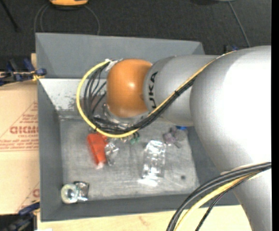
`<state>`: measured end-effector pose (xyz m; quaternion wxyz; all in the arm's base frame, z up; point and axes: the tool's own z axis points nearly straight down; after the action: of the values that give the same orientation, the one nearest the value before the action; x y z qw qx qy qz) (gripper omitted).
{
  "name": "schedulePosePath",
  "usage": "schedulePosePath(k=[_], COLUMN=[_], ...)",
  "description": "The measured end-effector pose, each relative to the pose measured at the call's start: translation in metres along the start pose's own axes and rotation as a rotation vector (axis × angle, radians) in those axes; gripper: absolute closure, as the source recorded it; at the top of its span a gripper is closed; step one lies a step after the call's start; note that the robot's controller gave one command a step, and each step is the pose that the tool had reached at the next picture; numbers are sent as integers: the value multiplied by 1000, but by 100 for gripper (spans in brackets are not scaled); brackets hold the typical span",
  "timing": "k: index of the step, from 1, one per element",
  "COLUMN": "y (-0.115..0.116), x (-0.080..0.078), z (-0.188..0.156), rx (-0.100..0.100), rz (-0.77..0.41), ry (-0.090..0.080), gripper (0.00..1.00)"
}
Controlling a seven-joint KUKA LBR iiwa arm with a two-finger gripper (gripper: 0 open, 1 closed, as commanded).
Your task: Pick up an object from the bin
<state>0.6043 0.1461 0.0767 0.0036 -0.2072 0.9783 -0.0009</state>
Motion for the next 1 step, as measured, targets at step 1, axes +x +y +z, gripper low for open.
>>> schedulePosePath(k=[1], y=[-1], x=[0], z=[-1], rx=[0], rz=[2], ry=[-2], gripper=[100])
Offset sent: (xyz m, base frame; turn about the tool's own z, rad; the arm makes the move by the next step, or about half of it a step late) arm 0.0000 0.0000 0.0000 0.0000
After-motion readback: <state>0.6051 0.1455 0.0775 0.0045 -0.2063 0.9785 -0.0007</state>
